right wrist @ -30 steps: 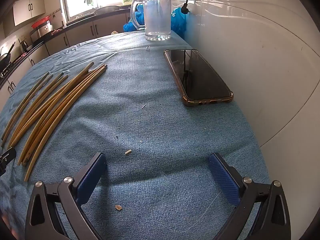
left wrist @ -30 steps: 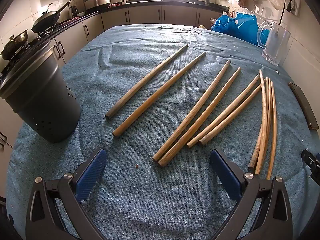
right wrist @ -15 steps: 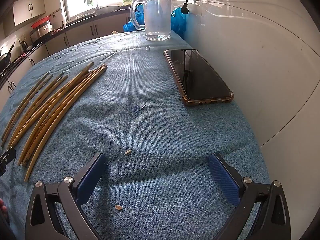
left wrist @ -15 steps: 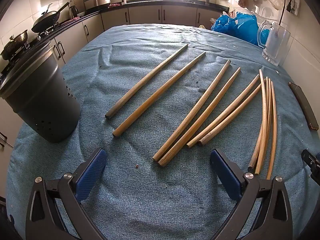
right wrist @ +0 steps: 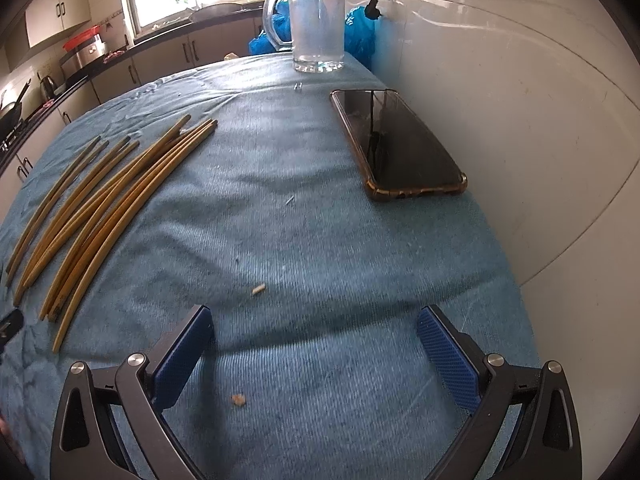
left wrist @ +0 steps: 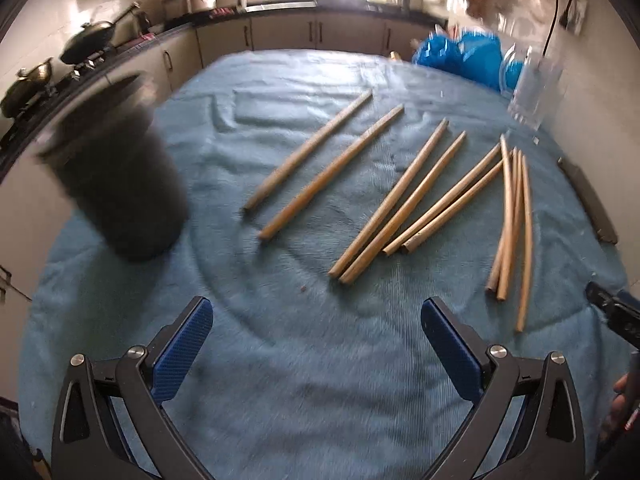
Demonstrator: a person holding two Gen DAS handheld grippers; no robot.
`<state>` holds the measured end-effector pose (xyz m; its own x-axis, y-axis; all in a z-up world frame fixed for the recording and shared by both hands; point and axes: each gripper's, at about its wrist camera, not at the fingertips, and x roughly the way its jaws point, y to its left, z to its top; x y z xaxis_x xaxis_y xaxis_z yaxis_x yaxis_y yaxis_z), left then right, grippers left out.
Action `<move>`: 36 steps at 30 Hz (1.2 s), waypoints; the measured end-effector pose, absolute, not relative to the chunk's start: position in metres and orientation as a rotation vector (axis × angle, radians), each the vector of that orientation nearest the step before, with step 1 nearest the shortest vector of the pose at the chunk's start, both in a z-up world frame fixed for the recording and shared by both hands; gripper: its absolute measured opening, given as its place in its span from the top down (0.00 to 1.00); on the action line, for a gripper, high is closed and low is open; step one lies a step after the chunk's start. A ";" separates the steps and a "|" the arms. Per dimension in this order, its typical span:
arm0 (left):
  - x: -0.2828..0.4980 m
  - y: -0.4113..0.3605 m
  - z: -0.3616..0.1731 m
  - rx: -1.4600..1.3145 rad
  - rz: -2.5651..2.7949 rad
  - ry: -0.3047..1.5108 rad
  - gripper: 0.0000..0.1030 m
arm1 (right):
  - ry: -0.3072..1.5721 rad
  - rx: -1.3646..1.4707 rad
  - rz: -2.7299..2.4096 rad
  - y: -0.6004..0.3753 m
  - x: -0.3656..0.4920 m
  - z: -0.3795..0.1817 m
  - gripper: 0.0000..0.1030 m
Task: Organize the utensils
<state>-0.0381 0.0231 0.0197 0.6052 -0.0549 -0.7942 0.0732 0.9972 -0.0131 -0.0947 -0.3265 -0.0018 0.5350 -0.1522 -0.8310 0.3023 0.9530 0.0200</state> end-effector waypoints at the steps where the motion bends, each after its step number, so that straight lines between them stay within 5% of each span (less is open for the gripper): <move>1: -0.045 0.026 0.026 0.024 -0.069 0.892 0.00 | 0.970 0.169 -0.274 -0.325 -0.097 -0.001 0.00; 9: -0.094 0.046 0.083 0.025 -0.067 0.694 0.00 | 0.957 0.229 -0.305 -0.315 -0.129 0.009 0.00; 16: -0.123 0.044 0.125 0.036 -0.061 0.545 0.00 | 0.757 0.211 -0.297 -0.278 -0.173 0.061 0.00; 36: -0.176 0.059 0.153 0.028 -0.088 0.452 0.00 | 0.419 0.122 -0.288 -0.214 -0.238 0.139 0.00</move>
<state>-0.1756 0.0588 0.1528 0.8958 -0.0787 -0.4373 0.0911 0.9958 0.0073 -0.2382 -0.2142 0.1385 0.8740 -0.2498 -0.4169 0.2998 0.9523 0.0578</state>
